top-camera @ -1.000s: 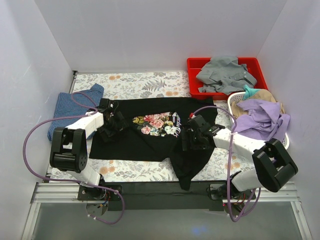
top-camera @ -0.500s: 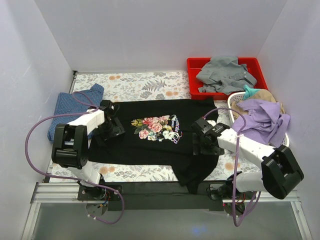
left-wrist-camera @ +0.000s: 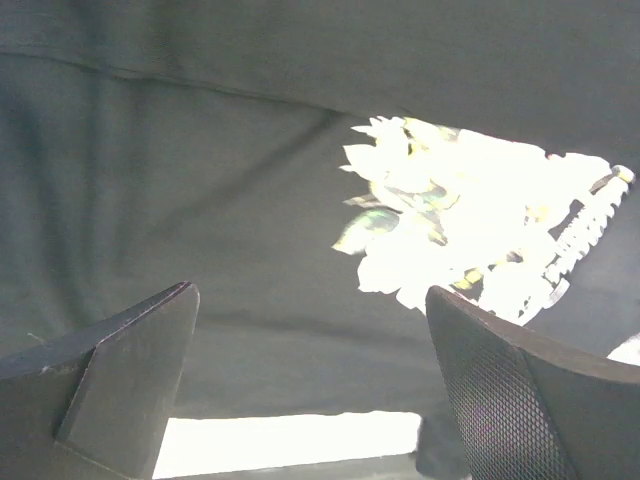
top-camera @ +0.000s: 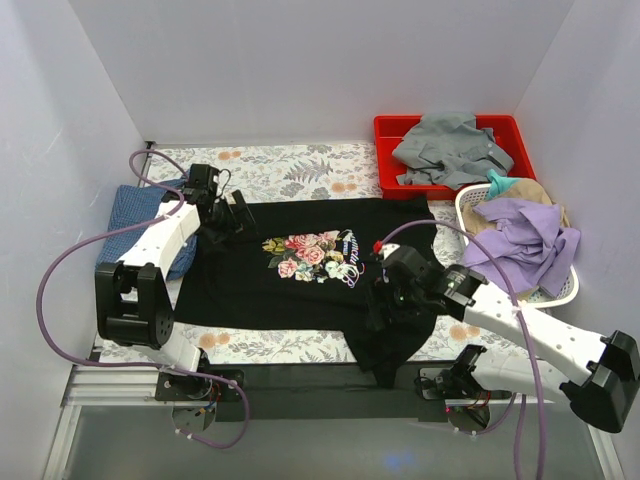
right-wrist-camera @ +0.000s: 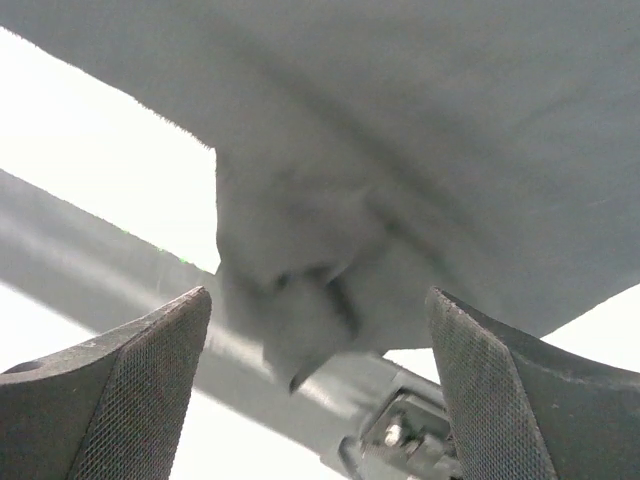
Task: Fold and stack the t-shirts
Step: Fold the tshirt
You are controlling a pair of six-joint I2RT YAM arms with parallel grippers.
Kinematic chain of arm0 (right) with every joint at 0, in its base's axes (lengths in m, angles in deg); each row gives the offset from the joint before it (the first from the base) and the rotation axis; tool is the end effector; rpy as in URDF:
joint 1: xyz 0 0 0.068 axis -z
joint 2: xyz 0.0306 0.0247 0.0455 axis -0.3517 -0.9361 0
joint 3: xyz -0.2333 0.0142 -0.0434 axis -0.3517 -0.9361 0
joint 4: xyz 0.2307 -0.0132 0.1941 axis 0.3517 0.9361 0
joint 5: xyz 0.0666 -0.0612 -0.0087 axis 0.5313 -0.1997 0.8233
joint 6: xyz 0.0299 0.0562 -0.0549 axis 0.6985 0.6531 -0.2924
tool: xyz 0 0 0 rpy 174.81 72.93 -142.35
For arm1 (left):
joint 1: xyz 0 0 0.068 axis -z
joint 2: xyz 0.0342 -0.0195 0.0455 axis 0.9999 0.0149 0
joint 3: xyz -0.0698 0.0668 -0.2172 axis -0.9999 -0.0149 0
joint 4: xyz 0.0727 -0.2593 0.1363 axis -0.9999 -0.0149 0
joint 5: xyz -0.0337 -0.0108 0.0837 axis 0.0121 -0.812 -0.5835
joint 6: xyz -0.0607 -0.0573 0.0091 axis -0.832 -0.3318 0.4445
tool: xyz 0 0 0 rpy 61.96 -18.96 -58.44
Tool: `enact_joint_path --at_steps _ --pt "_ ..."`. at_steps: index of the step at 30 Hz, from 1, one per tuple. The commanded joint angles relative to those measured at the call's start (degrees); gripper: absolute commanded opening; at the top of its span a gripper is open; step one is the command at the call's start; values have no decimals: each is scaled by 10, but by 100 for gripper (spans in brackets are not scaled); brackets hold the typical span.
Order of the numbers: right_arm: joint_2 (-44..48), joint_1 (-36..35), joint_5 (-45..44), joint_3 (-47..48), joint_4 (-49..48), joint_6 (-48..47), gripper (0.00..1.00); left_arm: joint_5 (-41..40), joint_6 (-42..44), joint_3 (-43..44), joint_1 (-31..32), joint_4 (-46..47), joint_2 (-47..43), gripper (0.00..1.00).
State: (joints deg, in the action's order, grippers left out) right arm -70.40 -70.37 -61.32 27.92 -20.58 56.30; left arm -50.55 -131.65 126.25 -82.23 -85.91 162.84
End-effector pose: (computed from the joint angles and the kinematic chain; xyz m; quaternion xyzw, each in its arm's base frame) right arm 0.1826 0.2114 0.1805 -0.1807 0.9401 0.1644 0.2376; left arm 0.3620 -0.0519 0.1587 -0.5022 0.8422 -0.1592 0.1148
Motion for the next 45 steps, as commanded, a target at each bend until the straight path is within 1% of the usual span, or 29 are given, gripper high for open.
enact_joint_path --at_steps 1,4,5,6,7,9,10,13,14,16,17,20,23,25,27,30,31,32,37,42,45 --pt "34 -63 39 -20 5 27 92 60 11 -10 0 16 -38 96" --pt "33 -114 32 -31 5 48 91 68 5 -27 1 28 -41 96" --pt "26 -155 19 -32 5 59 91 66 4 -32 1 32 -40 96" --pt "11 -178 -6 -29 10 67 90 63 3 -38 3 32 -40 96" --pt "0 -222 -26 -24 15 75 90 54 1 -41 3 32 -43 96" --pt "-40 -262 -63 -18 20 87 88 50 1 -49 3 34 -46 96" --pt "-57 -296 -81 -7 38 97 88 47 1 -50 3 34 -52 96" --pt "-126 -347 -138 22 56 111 88 45 -1 -63 4 39 -65 96" --pt "-143 -356 -170 31 59 114 88 44 -1 -64 3 39 -67 96" --pt "-188 -375 -205 58 67 122 88 45 -1 -68 4 39 -70 96" --pt "-200 -380 -233 65 68 123 88 42 0 -70 4 39 -74 96" --pt "-239 -389 -274 92 69 123 88 38 4 -73 4 40 -78 96" --pt "-266 -398 -287 112 68 119 87 35 6 -76 4 40 -78 96" --pt "-282 -400 -287 115 69 120 86 36 6 -78 4 42 -76 96" --pt "-292 -401 -286 115 69 121 81 38 7 -81 4 44 -76 96" --pt "-295 -407 -282 119 70 127 79 37 7 -86 4 46 -75 96" --pt "-295 -411 -280 120 71 132 77 34 8 -87 4 47 -75 96" --pt "-296 -414 -274 120 71 141 72 33 8 -89 4 46 -75 96" --pt "-321 -440 -261 128 85 162 65 30 9 -101 3 50 -79 96" --pt "-341 -442 -264 119 89 172 64 25 10 -106 4 51 -81 96" --pt "-350 -441 -282 112 88 176 65 24 10 -112 4 50 -83 96"
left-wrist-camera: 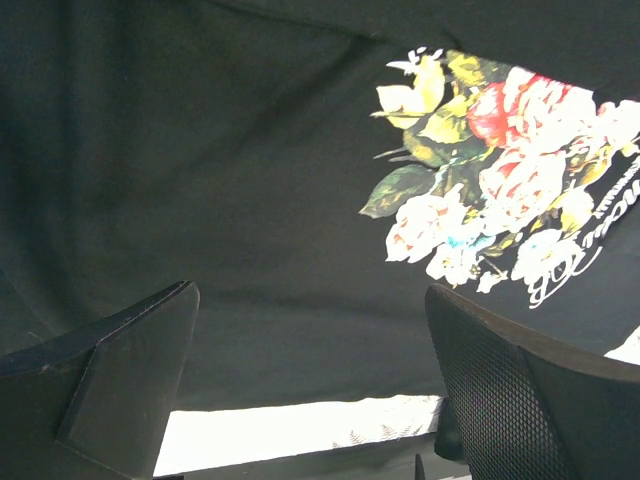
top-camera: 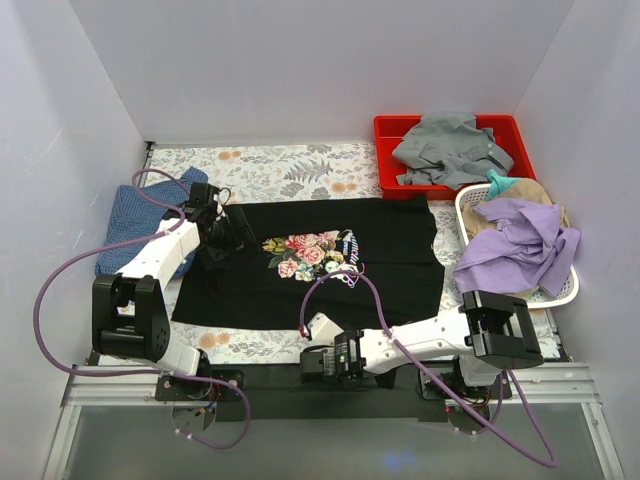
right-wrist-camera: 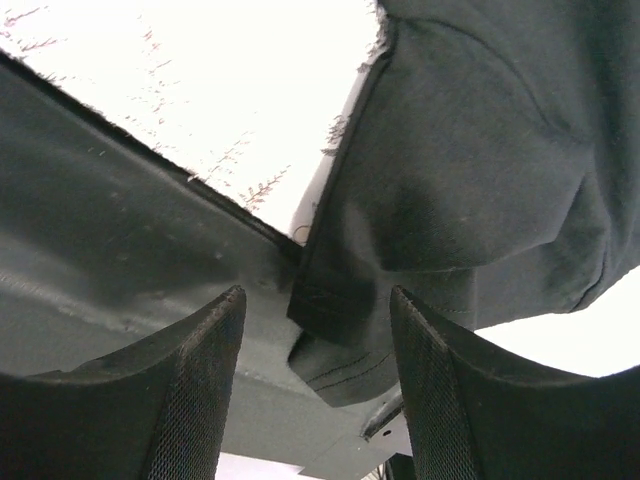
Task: Fold and stack the t-shirts
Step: Fold the tshirt
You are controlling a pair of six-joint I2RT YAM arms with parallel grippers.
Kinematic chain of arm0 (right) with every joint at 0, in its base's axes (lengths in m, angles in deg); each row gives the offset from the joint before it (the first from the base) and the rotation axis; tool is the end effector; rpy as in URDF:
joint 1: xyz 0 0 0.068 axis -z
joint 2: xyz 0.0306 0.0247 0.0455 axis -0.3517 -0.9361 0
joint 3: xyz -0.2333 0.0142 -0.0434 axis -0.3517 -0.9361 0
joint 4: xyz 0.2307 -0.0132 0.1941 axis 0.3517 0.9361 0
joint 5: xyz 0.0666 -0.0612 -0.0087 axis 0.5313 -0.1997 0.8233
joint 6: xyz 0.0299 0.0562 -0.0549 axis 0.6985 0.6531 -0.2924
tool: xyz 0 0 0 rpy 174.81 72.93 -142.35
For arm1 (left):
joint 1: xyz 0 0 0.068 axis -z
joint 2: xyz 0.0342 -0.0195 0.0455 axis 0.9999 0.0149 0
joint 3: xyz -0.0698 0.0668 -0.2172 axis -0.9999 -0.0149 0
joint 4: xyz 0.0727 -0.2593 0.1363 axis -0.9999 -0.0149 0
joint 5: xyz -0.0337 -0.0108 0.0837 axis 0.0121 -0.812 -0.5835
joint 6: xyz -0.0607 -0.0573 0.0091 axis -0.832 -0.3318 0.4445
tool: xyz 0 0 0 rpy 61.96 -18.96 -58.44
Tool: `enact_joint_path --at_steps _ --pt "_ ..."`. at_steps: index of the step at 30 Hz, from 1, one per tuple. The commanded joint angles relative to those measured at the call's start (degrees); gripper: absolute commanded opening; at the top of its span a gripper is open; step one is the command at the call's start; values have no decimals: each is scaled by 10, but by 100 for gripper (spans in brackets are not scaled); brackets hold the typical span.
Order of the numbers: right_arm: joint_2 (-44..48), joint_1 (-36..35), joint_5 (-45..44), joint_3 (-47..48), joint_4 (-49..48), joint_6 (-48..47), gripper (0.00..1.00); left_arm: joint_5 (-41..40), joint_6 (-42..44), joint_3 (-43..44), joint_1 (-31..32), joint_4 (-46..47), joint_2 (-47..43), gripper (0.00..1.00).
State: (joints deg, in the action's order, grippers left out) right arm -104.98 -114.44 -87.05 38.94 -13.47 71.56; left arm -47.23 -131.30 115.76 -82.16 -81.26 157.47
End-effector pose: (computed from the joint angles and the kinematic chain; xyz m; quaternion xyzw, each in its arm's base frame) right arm 0.0137 0.3112 0.0789 -0.4142 0.8770 -0.0676 0.2340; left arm 0.3338 -0.0531 0.1321 -0.4941 0.8457 -0.1785 0.0942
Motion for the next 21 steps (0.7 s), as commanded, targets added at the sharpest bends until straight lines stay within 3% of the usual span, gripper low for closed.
enact_joint_path --at_steps 1,7,9,12,14,15,16,21 --pt "-7 1 -31 1 18 23 66 -9 7 -9 3 4 -31 96" --pt "-36 12 -28 -4 13 26 64 -13 8 -9 3 4 -29 96" --pt "-37 23 -24 -13 11 27 58 -14 9 -8 3 4 -29 96" --pt "-26 33 -23 -21 11 30 44 -16 8 -10 3 5 -28 96" --pt "-18 40 -28 -21 12 27 28 -16 8 -12 3 7 -27 96" --pt "-14 45 -31 -19 13 28 10 -15 8 -10 3 7 -26 96" --pt "-8 47 -42 -9 19 29 2 -18 8 -9 3 4 -26 96" --pt "37 49 -69 39 48 0 1 -38 14 7 3 -14 -30 96"
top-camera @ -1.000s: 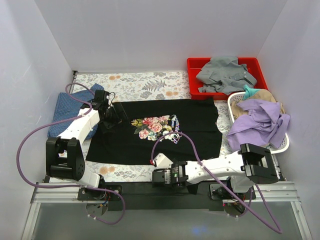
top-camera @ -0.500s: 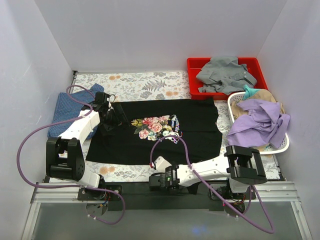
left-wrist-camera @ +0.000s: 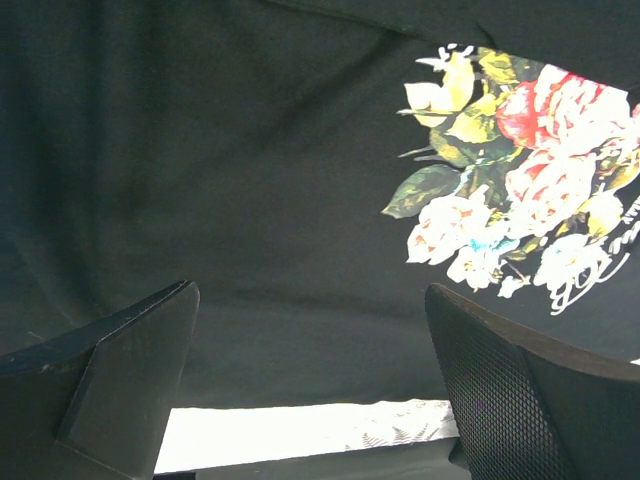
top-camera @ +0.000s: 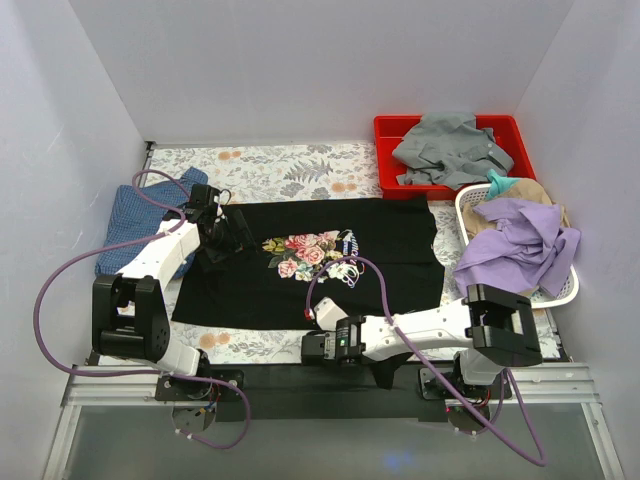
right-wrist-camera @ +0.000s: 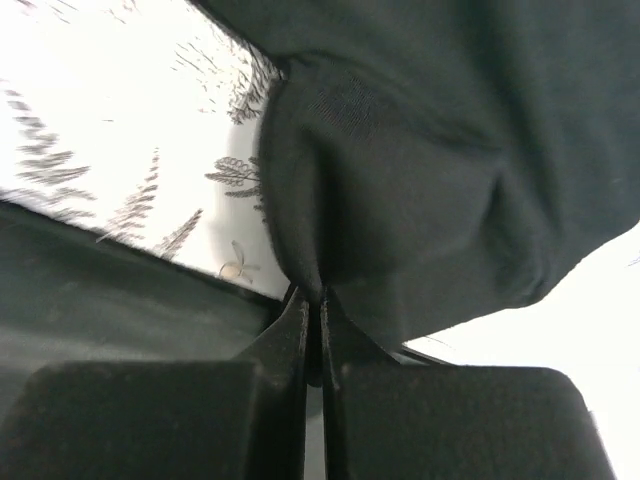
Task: Fold and stack the t-shirts
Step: Fold the tshirt
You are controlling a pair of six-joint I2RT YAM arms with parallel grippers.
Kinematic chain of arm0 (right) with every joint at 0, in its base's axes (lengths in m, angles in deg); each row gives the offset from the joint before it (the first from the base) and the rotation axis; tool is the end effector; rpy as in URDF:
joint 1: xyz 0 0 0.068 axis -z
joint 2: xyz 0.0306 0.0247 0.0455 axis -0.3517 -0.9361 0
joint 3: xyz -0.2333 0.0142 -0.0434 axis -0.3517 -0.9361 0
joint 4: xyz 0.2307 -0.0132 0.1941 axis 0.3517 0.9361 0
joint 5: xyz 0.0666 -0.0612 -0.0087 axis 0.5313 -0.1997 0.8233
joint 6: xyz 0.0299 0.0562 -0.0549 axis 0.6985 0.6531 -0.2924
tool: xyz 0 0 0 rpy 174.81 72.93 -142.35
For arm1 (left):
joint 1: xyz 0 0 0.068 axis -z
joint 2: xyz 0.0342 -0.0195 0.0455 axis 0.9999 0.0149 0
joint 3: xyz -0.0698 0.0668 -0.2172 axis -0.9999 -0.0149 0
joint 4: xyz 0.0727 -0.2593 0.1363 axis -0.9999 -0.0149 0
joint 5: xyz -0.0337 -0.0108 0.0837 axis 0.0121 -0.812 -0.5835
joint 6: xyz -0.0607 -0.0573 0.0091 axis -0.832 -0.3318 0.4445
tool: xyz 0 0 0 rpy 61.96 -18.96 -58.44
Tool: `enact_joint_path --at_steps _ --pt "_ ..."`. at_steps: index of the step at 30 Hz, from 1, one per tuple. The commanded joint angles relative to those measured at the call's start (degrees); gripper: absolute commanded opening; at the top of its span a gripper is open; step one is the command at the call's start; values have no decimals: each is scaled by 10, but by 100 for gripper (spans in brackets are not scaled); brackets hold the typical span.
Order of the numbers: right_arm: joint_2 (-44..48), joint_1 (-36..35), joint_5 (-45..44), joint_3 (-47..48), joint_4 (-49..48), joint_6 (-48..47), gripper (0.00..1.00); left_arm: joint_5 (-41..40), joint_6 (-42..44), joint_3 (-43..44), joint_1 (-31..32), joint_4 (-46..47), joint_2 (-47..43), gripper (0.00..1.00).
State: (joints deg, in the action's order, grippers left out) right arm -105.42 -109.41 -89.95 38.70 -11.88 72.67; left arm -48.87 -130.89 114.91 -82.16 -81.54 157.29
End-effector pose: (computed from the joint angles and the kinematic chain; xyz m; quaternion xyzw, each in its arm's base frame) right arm 0.0441 0.3034 0.0773 -0.3686 0.8904 -0.1031 0.2463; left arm 0.3304 -0.0506 0.1276 -0.4951 0.8480 -0.1623 0.0971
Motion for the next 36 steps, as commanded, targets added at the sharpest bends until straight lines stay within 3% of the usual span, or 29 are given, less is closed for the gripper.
enact_joint_path --at_steps 1,11,18,24,34,36 --pt "56 0 -43 58 34 -19 1 -22 13 17 3 -14 -28 96" --pt "84 60 -45 132 114 -90 1 -15 18 25 3 -18 -19 96" --pt "67 152 -67 158 127 -151 1 -14 25 41 2 -18 2 96" --pt "20 230 -88 192 117 -231 4 -7 33 50 2 -10 33 96" --pt "-113 330 -73 275 22 -386 2 -7 43 80 2 -6 90 96" --pt "-135 345 -70 316 20 -408 6 -5 44 87 3 -4 97 95"
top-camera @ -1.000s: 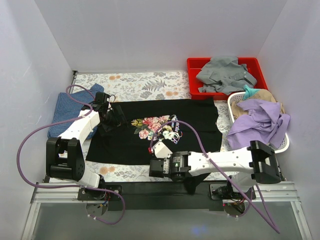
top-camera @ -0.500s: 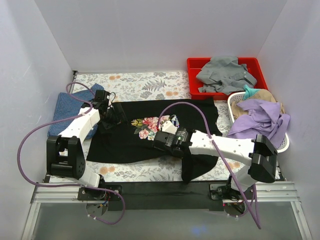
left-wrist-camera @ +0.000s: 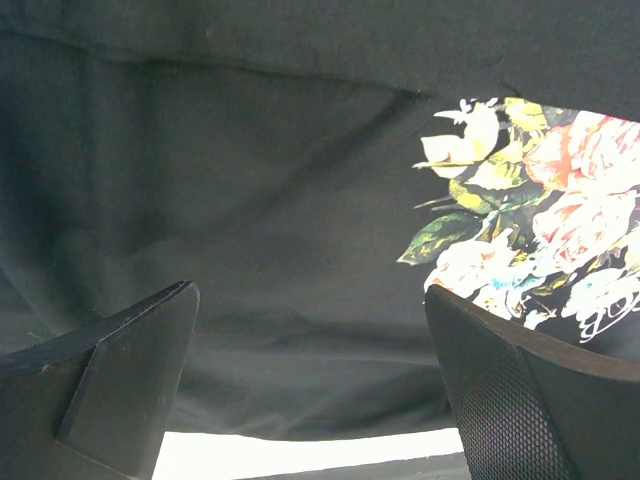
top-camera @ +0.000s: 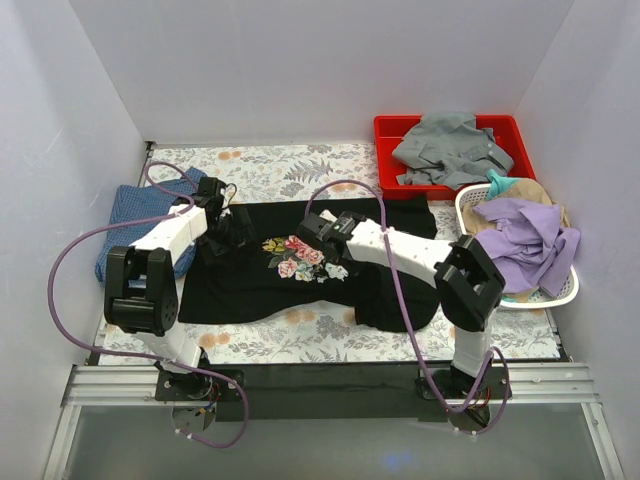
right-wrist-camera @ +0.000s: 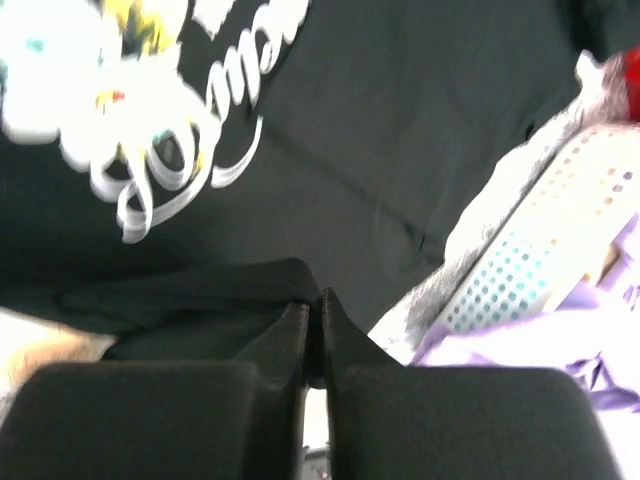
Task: Fold and stack the t-shirts
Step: Fold the tshirt
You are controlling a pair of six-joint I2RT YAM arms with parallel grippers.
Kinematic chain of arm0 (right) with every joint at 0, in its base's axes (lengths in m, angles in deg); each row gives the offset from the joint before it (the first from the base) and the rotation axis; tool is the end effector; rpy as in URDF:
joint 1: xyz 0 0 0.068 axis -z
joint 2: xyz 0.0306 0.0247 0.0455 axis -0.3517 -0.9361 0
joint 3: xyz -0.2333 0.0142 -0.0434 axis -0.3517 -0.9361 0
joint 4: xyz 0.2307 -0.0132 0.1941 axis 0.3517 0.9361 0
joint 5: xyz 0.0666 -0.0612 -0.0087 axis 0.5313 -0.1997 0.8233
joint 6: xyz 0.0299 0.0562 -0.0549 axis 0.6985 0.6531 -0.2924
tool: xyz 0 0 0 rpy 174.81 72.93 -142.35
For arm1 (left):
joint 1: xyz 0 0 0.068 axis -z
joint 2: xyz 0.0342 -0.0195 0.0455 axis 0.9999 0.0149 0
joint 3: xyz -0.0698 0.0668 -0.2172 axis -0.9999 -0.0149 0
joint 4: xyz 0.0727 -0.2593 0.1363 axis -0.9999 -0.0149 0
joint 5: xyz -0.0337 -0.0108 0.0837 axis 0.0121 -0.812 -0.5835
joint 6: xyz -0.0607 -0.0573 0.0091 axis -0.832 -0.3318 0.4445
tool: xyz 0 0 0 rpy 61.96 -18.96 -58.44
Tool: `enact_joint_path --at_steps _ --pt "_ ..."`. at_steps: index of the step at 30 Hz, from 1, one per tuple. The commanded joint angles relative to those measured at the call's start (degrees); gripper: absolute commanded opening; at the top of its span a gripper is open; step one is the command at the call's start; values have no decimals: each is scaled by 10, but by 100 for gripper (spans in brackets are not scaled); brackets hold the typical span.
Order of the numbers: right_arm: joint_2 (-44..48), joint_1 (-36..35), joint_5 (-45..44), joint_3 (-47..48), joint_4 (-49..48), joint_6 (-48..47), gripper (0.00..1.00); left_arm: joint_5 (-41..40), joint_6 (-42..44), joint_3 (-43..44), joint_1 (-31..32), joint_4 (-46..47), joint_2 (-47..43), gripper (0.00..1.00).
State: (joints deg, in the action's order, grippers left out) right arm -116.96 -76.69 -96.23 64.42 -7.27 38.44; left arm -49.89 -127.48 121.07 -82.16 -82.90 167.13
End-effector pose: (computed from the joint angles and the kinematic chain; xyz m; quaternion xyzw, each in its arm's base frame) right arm 0.2567 0.3022 0.1447 -0.3478 0.8780 -0.2220 0.2426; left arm 0.3518 -0.0519 0.1057 -0.4769 0.8667 -0.1271 0.0720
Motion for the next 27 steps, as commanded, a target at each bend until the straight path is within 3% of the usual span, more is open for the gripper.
enact_joint_path --at_steps 1,4,6,8,10,13,17,20,23,27 --pt "-38 23 -17 69 -34 -71 18 5 10 26 3 10 5 96" --pt "-79 52 -25 112 -47 -88 39 6 10 31 3 16 15 96" --pt "-91 67 -44 139 -42 -85 39 6 8 31 2 18 19 95" --pt "-71 79 -61 160 -41 -67 47 4 7 36 2 18 23 95" --pt "-24 89 -23 154 -39 -27 55 5 9 42 3 16 26 95" --pt "43 109 63 87 -39 43 56 6 8 47 3 22 30 96" --pt "90 122 98 -7 -58 100 56 19 9 55 3 23 43 96" --pt "105 123 163 -42 -95 102 57 25 13 54 3 26 46 95" --pt "74 124 198 -20 -95 64 55 22 14 51 3 28 46 95" --pt "11 123 172 31 -76 21 54 24 13 52 3 24 48 96"
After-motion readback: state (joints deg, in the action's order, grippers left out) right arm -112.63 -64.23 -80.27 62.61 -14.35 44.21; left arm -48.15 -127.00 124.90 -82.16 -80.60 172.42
